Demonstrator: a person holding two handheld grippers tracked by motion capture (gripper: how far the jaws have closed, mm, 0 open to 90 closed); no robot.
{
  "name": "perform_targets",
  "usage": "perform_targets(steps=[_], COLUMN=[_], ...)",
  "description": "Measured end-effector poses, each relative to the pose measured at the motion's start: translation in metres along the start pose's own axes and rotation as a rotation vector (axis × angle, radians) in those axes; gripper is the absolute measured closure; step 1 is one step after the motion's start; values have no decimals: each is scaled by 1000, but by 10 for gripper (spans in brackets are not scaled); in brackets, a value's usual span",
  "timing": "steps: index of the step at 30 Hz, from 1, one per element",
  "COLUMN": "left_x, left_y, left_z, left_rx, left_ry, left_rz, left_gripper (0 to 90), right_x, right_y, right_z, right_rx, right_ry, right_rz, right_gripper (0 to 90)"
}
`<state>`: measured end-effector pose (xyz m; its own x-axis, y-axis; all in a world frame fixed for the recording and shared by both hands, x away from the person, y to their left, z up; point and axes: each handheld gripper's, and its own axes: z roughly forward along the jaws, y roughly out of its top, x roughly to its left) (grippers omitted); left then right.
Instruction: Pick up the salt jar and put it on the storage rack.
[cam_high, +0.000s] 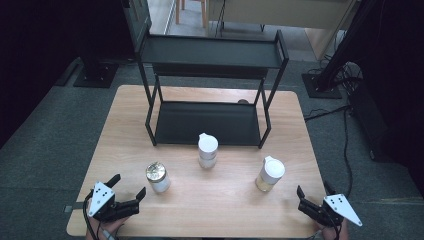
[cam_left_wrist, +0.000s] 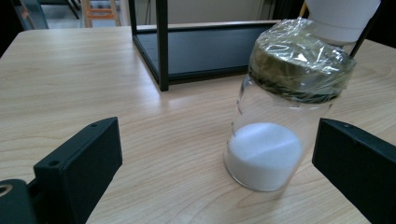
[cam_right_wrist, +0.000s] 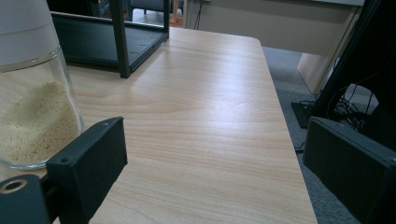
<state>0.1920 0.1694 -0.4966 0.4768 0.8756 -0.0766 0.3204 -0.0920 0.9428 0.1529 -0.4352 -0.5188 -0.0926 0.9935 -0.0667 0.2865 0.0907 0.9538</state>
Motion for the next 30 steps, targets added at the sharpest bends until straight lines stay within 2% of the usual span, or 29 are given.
perform_targets(steps=[11,15,17,22,25,30], left_x=[-10,-14,-16,-19,-20,-25], left_y=[4,5,7,9,11,14], left_z=[1,3,5,6,9,16], left_rx=[-18,-23,-30,-42,-45,-45], left_ry=[-28,-22,-18,-13,-5,-14], left_rz=[6,13,3,18,13,18], left_gripper=[16,17,17,17,28,28], right_x=[0,1,0,1,1,1], right_y=[0,0,0,0,0,0], right_z=[0,0,1,1,1,1], right_rx=[1,2,0,-2,1,7], right_ry=[1,-3,-12,-20,-12,8], right_rz=[-3,-5,1,1,-3,-17], right_gripper=[60,55,46,35,36,36])
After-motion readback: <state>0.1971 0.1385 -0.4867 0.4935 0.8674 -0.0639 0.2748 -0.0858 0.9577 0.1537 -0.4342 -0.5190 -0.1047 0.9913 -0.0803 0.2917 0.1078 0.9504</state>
